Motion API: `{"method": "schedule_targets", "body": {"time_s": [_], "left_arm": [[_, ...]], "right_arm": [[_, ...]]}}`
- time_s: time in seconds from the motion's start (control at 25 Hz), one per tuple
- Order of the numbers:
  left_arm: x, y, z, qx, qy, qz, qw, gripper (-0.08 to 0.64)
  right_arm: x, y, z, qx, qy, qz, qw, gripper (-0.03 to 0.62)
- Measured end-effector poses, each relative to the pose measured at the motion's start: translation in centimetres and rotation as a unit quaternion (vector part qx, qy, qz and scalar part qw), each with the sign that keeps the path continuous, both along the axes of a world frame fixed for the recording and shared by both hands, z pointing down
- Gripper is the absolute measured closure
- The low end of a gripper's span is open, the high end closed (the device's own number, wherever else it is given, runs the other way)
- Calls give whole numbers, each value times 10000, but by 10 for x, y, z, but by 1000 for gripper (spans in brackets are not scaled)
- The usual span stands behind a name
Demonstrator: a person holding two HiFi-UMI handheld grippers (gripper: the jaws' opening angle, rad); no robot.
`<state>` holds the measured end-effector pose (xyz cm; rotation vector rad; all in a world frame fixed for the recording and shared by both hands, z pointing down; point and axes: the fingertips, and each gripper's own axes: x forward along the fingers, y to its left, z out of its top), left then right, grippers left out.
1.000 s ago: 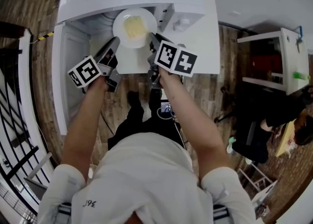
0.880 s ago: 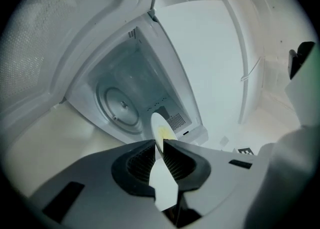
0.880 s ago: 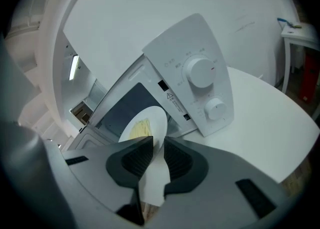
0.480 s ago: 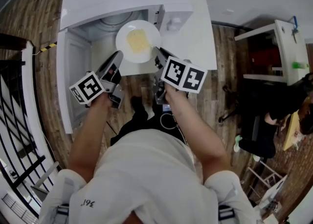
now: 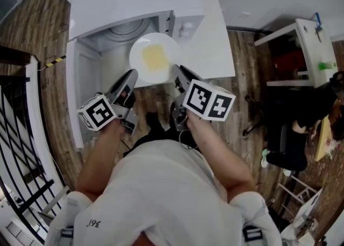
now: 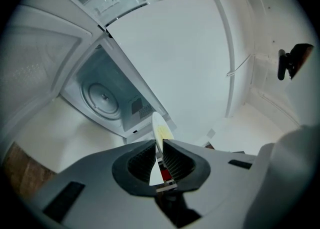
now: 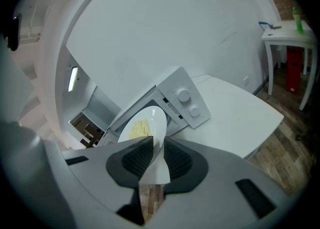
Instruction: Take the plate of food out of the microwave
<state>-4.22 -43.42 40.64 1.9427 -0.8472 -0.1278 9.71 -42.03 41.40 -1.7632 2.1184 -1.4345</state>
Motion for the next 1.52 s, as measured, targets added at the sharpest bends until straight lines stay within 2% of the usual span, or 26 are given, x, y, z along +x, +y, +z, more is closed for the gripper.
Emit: {"method": "schedule_targets", "body": {"time_s": [0.24,0.6,0.88,1.28,1.52], "left_arm": [[11,13,-20,178,236,239,9993,511],[32,20,-30,247,288,637,9972,511],[51,23,-23,18,174,890,9959,511],[102,28,-13,-138,88,1433,9895,511],[147,29,-13,-116,156,1782,9838,511]], "right_arm": [[6,19,-18,99,-14,152,9998,525],[24,33,-28,155,-20,496,9986,525],[45,44,-28,170,-4,842,9963,528],[93,66,-22,91,-78,1442,9895,529],[133,74,-18,21,-126,1755,9844,529]]}}
